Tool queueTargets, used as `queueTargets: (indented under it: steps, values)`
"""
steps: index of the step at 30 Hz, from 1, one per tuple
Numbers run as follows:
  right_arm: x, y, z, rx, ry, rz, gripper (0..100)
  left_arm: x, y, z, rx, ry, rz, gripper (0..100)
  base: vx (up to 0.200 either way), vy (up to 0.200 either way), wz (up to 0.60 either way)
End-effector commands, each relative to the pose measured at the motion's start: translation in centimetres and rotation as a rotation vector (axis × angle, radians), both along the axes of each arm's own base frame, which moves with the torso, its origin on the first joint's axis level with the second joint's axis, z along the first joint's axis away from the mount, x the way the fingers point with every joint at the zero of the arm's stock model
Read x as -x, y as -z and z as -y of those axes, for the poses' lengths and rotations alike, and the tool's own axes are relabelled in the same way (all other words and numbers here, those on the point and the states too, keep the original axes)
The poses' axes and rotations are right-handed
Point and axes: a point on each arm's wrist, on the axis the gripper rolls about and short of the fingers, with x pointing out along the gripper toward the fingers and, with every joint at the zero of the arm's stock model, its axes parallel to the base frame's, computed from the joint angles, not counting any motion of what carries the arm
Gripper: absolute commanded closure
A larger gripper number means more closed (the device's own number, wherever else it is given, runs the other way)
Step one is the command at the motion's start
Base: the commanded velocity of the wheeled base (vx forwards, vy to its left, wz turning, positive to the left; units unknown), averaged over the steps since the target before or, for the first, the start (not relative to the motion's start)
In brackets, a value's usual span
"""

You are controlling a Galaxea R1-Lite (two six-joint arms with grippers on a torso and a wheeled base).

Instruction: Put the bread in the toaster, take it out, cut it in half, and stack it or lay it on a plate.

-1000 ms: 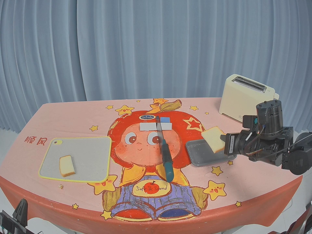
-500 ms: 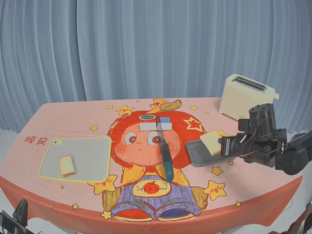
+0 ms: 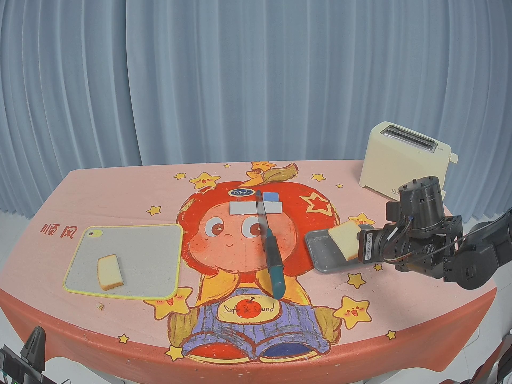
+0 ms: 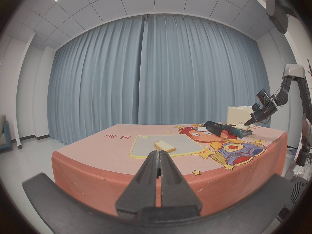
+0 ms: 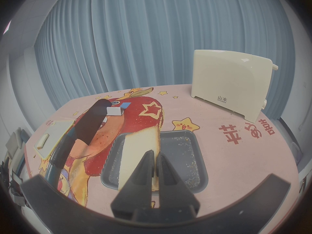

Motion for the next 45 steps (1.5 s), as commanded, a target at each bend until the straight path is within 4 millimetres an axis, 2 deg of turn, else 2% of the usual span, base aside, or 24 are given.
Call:
queueTargets:
  steps: [1, 37, 38, 45]
  values:
    - [-0.20, 0.46, -0.09, 0.007, 0.001, -0.012, 100, -0.14, 0.49, 0.00, 0.000, -0.001, -0.019, 100, 0.000, 0.000, 0.00]
    - [-1.01, 1.25, -0.47, 0.016, 0.005, -0.030, 100, -0.14, 0.49, 0.00, 0.000, -0.001, -0.019, 100, 0.000, 0.000, 0.00]
    - [-1.02, 1.20, -0.42, 0.016, 0.006, -0.028, 0, -0.14, 0.49, 0.00, 0.000, -0.001, -0.019, 100, 0.000, 0.000, 0.00]
    - [-0.86, 0.88, -0.55, 0.006, 0.003, -0.020, 0, -0.14, 0.49, 0.00, 0.000, -0.001, -0.019, 100, 0.000, 0.000, 0.00]
